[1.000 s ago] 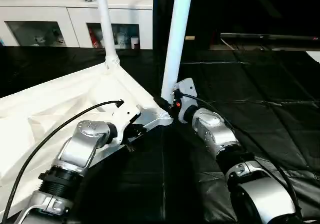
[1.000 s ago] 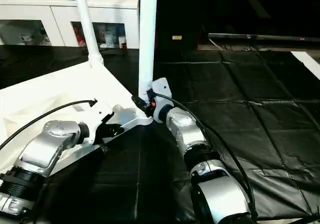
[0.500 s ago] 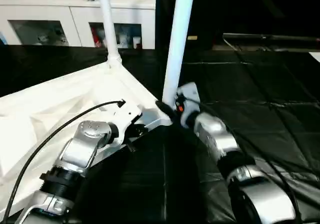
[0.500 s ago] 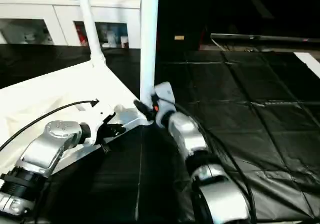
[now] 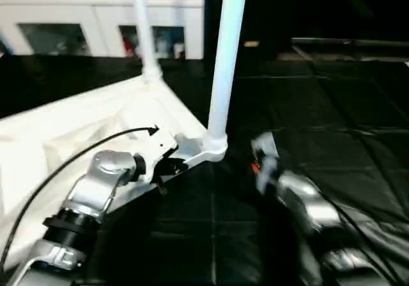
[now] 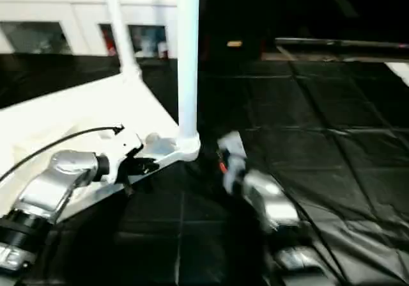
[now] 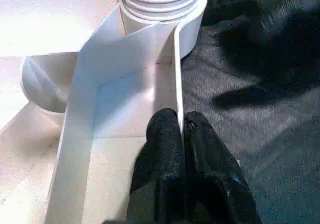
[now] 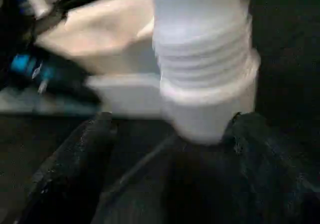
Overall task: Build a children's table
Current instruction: Rotate leg to tighten
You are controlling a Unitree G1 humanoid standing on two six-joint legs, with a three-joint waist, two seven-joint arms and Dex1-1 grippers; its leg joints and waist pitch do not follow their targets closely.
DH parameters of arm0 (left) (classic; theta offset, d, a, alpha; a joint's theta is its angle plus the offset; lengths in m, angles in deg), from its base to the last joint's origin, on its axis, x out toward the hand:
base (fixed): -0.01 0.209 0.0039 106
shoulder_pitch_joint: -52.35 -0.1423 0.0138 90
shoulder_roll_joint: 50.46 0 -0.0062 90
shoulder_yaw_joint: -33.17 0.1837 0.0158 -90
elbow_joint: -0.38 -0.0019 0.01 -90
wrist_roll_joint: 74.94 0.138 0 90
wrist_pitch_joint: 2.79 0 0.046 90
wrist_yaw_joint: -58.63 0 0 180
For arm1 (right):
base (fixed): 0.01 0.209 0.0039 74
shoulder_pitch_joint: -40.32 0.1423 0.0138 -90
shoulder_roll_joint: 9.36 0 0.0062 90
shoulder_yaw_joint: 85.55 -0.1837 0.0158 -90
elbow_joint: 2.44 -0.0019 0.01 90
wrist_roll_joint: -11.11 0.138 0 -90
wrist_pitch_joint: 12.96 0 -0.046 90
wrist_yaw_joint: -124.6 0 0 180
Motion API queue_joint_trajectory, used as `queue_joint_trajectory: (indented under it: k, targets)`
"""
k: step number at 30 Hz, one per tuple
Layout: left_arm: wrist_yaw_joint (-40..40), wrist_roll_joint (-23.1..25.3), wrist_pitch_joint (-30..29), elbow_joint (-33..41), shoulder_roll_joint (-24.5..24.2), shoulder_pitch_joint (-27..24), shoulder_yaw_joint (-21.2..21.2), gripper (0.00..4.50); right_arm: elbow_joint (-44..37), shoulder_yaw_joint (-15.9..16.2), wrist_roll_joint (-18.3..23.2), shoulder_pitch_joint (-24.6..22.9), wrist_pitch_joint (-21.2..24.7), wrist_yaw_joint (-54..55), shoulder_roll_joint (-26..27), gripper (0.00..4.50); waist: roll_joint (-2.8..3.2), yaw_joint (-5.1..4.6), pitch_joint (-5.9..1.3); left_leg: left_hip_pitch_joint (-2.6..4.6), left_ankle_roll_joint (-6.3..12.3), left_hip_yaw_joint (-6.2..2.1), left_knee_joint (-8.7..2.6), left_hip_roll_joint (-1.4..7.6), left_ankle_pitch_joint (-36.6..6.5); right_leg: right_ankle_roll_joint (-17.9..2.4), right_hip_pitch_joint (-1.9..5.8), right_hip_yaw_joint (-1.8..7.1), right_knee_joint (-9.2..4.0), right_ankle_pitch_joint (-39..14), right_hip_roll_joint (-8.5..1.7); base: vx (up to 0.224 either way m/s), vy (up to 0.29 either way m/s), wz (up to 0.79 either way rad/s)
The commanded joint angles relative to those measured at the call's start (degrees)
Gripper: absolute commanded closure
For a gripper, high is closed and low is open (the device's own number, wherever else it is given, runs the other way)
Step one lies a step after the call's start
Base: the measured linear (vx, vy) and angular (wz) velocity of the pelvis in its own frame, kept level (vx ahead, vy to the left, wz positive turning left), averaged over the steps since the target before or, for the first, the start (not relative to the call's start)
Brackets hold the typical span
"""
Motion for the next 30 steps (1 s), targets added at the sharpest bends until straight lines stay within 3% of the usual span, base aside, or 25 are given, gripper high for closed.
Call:
queue_joint_trajectory:
  k: [1,3,5,9,12,15,20,25,30]
  targets:
    - [4.1,-0.9,3.7,0.7,-1.3,0.0,1.5,4.5,-3.7,2.3,0.3,-0.5,0.4,-4.6,-2.2,0.52,0.48,0.57,-4.08,-0.4,8.02,-1.32,-2.32,3.72,1.3,-14.9,3.95,3.54,-2.65,8.0,-5.37,0.0,0.0,0.0]
    - [6.6,-1.1,5.7,0.3,-2.5,-0.3,2.3,4.5,-4.1,3.3,-1.4,-0.6,-1.8,-6.7,-3.7,0.52,0.56,1.12,-4.0,-0.41,9.22,-1.18,-2.11,3.89,1.0,-15.3,3.63,3.27,-2.58,8.9,-5.62,0.0,0.0,0.0]
    - [9.0,-1.5,7.1,-0.1,-3.6,-0.6,2.7,4.5,-2.8,3.2,-2.5,0.7,-3.9,-7.5,-4.5,0.52,0.55,1.45,-3.92,-0.26,8.26,-1.13,-2.15,4.08,-1.3,-15.4,3.55,3.14,-2.91,5.5,-5.9,0.0,0.0,0.0]
    - [12.7,-1.7,8.9,-0.4,-5.4,-0.8,3.6,4.5,-2.1,2.5,-2.3,3.0,-3.8,-8.7,-5.8,0.52,0.6,1.6,-3.69,-0.19,5.67,-1.23,-2.45,4.29,-3.7,-14.7,3.67,3.08,-3.08,0.3,-5.9,0.0,0.0,0.0]
    - [14.3,-1.3,10.0,-0.9,-6.4,-0.8,4.1,4.5,-3.0,3.0,-2.4,4.0,-2.8,-10.2,-7.3,0.52,0.64,1.88,-3.54,0.13,4.86,-1.11,-2.49,4.38,-5.4,-14.5,3.45,3.15,-3.32,-1.9,-5.91,0.0,0.0,0.0]
    - [16.4,-1.2,11.2,-1.1,-7.4,-0.9,4.7,4.5,-3.6,3.6,-2.5,5.2,-1.5,-11.7,-8.8,0.52,0.56,2.39,-3.62,0.21,4.49,-1.07,-2.47,4.41,-5.1,-14.0,3.52,3.16,-3.13,-1.3,-5.97,0.0,0.0,0.0]
    - [18.8,-1.7,12.9,-1.3,-8.2,-0.7,5.3,4.5,-3.0,3.7,-1.4,6.7,-1.5,-15.7,-8.9,0.52,0.3,2.4,-3.97,-0.37,5.03,-1.14,-2.05,4.08,-2.8,-13.9,4.0,3.0,-2.64,1.6,-6.04,0.0,0.0,0.0]
    - [20.7,-1.4,14.0,-1.4,-8.8,-0.5,6.2,4.5,-2.8,5.2,-0.9,7.3,-0.7,-19.5,-8.7,0.52,0.5,2.68,-4.07,-0.26,5.72,-1.17,-1.93,4.28,-2.3,-14.2,3.84,2.79,-2.55,2.0,-6.02,0.0,0.0,0.0]
    - [21.7,-1.2,14.7,-1.4,-9.1,-0.6,6.8,4.5,0.2,5.6,-2.0,8.9,-2.0,-19.0,-7.6,0.52,0.56,2.71,-3.91,-0.14,4.25,-1.17,-2.04,4.35,-4.4,-14.2,3.72,2.84,-2.74,-1.1,-6.12,0.0,0.0,0.0]
